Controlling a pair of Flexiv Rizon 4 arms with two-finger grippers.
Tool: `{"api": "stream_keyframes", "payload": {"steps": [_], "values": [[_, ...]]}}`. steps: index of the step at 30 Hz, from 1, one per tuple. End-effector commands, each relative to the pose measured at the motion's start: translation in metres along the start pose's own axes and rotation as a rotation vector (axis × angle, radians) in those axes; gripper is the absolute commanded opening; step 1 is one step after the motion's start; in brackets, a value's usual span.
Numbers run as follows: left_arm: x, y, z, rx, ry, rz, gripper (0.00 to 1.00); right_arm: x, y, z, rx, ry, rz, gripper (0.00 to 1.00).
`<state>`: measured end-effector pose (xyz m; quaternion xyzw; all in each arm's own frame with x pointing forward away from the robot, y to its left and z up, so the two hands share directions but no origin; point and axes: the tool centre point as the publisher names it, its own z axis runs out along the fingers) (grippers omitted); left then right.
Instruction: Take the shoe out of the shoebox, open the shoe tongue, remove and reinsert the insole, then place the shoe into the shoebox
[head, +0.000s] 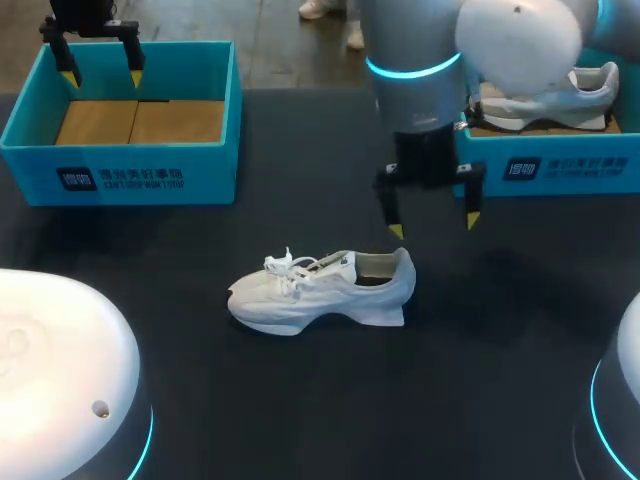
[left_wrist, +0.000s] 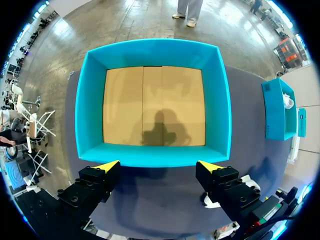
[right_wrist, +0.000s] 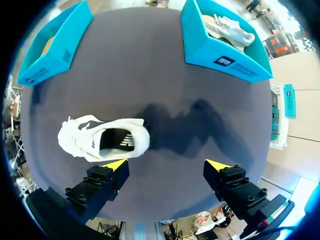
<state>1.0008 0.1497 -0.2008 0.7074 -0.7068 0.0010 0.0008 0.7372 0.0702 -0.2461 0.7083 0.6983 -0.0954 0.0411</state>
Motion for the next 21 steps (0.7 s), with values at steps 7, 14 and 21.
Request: {"api": "stream_keyframes", "payload": {"steps": [7,14,21], "values": [[0.000,0.000,0.000,0.000,-0.001,0.000,1.00,-0.006,0.031,-0.013,-0.079,0.158,-0.248,1.00],[0.000,0.000,0.000,0.000,-0.001,0.000,1.00,0.000,0.041,-0.024,-0.260,0.150,-0.789,1.00],[0.000,0.000,0.000,0.000,-0.001,0.000,1.00,-0.007,0.045,-0.029,-0.505,0.072,-1.205,1.00]]}}
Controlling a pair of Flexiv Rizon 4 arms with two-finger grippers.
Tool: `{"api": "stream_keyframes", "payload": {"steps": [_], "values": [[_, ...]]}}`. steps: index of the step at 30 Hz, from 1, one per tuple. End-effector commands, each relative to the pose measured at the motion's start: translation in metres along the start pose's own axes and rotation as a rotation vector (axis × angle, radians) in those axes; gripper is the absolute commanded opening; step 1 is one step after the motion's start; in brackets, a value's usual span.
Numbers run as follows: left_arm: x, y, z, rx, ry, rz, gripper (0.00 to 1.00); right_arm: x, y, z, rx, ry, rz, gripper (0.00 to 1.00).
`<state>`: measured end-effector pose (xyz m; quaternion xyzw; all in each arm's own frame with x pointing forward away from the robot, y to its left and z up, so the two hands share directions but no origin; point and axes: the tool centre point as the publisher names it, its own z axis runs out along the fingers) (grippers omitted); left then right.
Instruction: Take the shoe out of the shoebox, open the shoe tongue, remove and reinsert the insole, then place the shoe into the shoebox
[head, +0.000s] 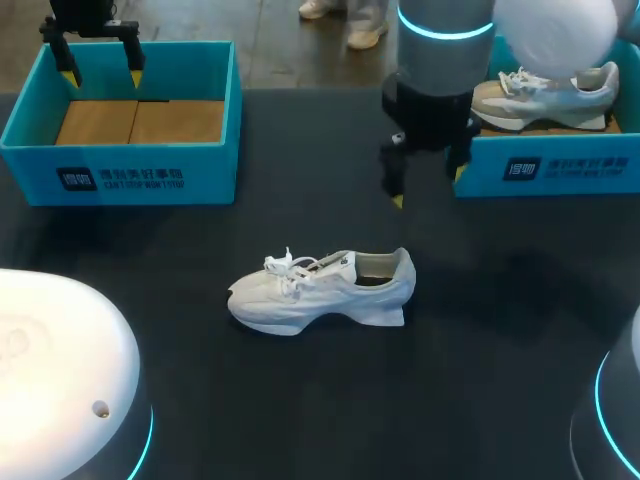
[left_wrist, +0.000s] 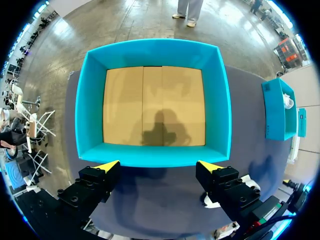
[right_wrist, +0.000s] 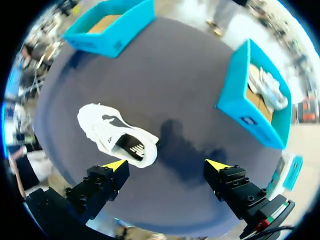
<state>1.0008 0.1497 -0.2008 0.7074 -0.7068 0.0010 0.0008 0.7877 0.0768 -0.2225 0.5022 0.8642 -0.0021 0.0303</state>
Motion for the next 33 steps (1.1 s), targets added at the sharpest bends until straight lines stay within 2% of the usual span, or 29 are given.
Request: {"api": "stream_keyframes", "payload": {"steps": [1,3,4,25,26,28,30,33], "values": [[0.000,0.000,0.000,0.000,-0.001,0.000,1.00,-0.008,-0.008,-0.004,-0.301,-0.067,-0.770,1.00],[0.000,0.000,0.000,0.000,-0.001,0.000,1.00,-0.013,-0.006,-0.008,-0.341,-0.078,-0.893,1.00],[0.000,0.000,0.000,0.000,-0.001,0.000,1.00,-0.016,-0.003,-0.009,-0.336,-0.091,-0.935,1.00],[0.000,0.000,0.000,0.000,-0.001,0.000,1.00,-0.016,-0.003,-0.009,-0.336,-0.091,-0.935,1.00],[0.000,0.000,0.000,0.000,-0.001,0.000,1.00,-0.018,-0.006,-0.008,-0.346,-0.067,-0.954,1.00],[0.000,0.000,0.000,0.000,-0.001,0.000,1.00,-0.019,-0.009,-0.008,-0.434,0.016,-0.930,1.00],[0.000,0.000,0.000,0.000,-0.001,0.000,1.00,-0.021,-0.014,-0.006,-0.497,0.041,-0.974,1.00],[0.000,0.000,0.000,0.000,-0.001,0.000,1.00,-0.027,-0.023,0.001,-0.526,0.120,-0.970,1.00]]}}
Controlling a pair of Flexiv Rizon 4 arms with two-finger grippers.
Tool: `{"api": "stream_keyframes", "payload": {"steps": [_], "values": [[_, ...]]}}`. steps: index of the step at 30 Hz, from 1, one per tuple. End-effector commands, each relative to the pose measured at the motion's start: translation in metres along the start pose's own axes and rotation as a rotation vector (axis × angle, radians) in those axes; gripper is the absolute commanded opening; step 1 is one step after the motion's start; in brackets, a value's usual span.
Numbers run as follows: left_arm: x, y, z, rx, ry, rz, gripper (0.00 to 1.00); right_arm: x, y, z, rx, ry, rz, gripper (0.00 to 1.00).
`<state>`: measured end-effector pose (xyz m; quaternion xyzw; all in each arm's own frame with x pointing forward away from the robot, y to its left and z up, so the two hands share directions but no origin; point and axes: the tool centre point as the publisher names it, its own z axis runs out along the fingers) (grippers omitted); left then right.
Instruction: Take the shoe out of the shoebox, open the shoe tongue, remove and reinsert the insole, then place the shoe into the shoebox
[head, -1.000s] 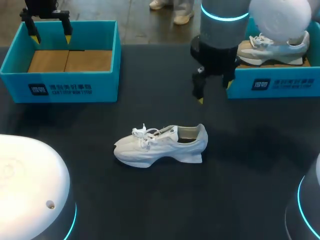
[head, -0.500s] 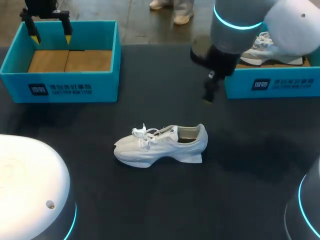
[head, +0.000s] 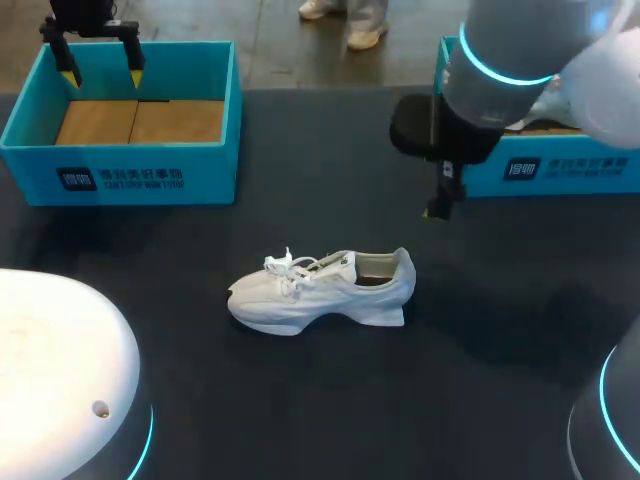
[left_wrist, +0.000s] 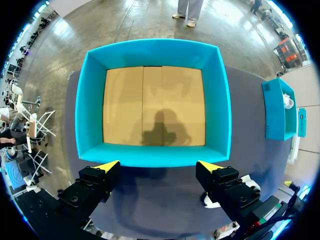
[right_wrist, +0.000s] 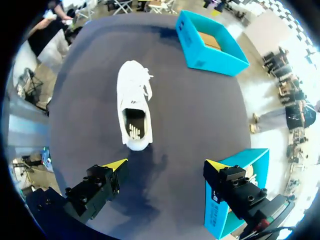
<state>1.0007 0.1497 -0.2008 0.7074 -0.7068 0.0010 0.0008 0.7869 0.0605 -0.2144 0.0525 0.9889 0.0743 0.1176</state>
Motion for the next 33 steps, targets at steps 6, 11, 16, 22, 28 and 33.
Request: {"api": "stream_keyframes", "payload": {"steps": [6,11,16,22,28,33], "values": [[0.000,0.000,0.000,0.000,-0.001,0.000,1.00,0.009,-0.037,0.012,-0.375,0.083,-0.015,1.00],[0.000,0.000,0.000,0.000,-0.001,0.000,1.00,0.015,-0.054,0.020,-0.490,0.120,0.004,1.00],[0.000,0.000,0.000,0.000,-0.001,0.000,1.00,0.022,-0.068,0.028,-0.590,0.137,-0.014,1.00],[0.000,0.000,0.000,0.000,-0.001,0.000,1.00,0.026,-0.079,0.037,-0.652,0.142,0.006,1.00],[0.000,0.000,0.000,0.000,-0.001,0.000,1.00,0.031,-0.086,0.051,-0.750,0.168,0.023,1.00],[0.000,0.000,0.000,0.000,-0.001,0.000,1.00,0.040,-0.086,0.060,-0.842,0.225,-0.007,1.00]]}}
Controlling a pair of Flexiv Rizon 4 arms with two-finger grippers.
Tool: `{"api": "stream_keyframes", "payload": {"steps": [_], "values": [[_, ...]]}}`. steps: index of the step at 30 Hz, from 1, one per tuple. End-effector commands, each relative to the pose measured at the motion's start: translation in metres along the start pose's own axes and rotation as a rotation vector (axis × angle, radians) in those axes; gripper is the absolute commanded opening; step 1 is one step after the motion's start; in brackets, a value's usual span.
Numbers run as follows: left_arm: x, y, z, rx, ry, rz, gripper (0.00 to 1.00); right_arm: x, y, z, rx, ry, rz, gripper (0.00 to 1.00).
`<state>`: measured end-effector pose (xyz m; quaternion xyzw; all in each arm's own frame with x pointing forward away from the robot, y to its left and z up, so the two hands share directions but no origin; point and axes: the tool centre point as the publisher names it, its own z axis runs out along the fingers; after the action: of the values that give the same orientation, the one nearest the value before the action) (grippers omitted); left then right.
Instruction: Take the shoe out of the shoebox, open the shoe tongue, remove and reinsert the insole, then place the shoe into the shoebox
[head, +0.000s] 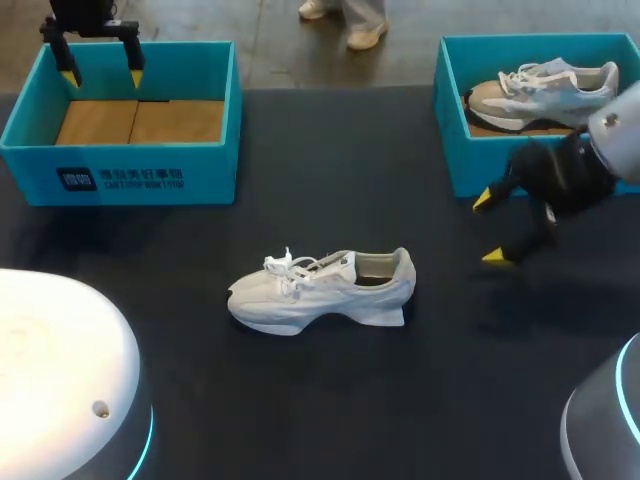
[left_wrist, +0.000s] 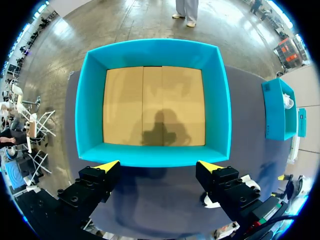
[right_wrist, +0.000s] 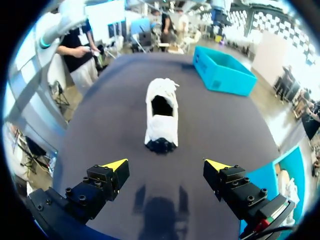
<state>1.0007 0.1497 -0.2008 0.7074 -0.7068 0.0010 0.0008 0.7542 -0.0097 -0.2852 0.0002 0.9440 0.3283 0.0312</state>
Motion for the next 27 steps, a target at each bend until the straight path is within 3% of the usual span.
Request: {"api": "stream_keyframes", "payload": {"steps": [1,3,5,27], "values": [[0.0000,0.0003,-0.0002,0.000,-0.001,0.000,1.00,0.0003,-0.0085,0.0083,-0.333,0.028,-0.011,1.00],[0.0000,0.0003,-0.0002,0.000,-0.001,0.000,1.00,0.0022,-0.0114,0.0115,-0.354,0.026,0.010,1.00],[0.0000,0.0003,-0.0002,0.000,-0.001,0.000,1.00,0.0050,-0.0160,0.0141,-0.320,0.004,0.055,1.00],[0.0000,0.0003,-0.0002,0.000,-0.001,0.000,1.00,0.0050,-0.0160,0.0141,-0.320,0.004,0.055,1.00]]}}
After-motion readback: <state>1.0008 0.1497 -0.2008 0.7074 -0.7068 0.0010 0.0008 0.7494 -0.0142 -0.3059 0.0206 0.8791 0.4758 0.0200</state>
